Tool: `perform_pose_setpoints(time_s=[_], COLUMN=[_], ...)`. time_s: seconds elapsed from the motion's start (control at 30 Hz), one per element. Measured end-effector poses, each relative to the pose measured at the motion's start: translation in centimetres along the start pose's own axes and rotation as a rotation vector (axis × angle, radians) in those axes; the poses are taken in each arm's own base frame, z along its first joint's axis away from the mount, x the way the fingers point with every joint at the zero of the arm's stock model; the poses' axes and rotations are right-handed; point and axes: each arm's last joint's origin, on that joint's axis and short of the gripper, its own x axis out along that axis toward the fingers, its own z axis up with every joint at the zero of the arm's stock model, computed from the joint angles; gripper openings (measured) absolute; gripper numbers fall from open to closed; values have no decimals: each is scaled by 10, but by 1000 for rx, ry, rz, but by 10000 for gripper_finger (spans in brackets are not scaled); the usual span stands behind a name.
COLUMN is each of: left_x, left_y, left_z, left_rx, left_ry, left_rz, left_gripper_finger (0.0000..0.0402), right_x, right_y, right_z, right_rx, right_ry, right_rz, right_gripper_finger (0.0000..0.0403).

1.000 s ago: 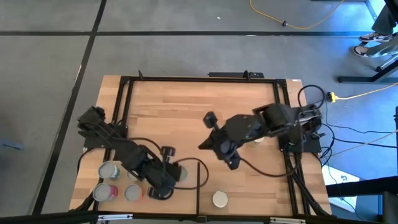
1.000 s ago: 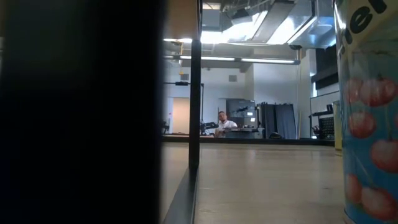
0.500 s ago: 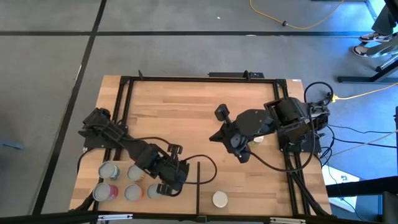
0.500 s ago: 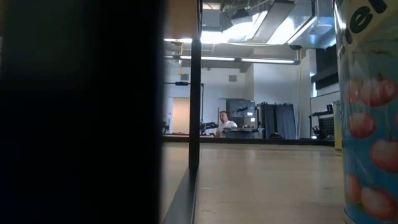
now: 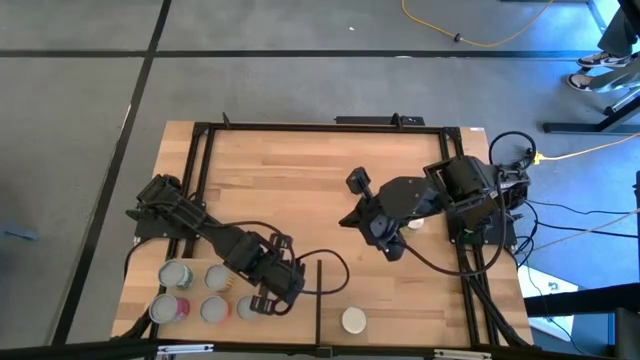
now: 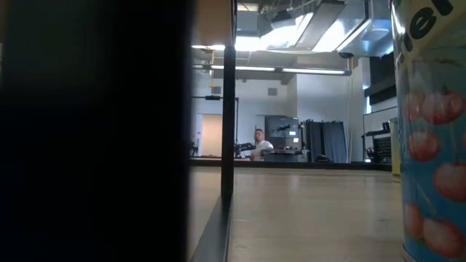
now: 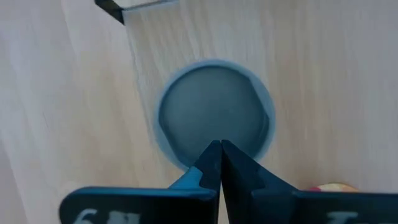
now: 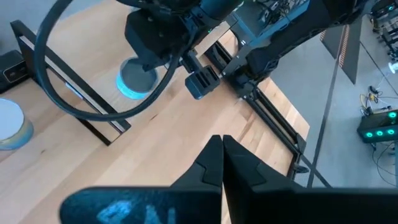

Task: Pick and place cans onto a shelf
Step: Put the canned tuna on the shelf

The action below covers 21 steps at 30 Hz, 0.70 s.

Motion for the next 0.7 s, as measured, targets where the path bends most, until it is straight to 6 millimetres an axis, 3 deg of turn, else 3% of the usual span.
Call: perform_pose_setpoints(time_s=[0.7], left_x=[-2], left_y=[-2], left_z=[-19], left_rx=[-86], left_ry=[200], left_rz=[-11], left_gripper_finger=[0], right_x=[0], right_y=[0], right_z=[0], right_rx=[0], right_ry=[-1], right_rz=[2], right_gripper_finger=[3])
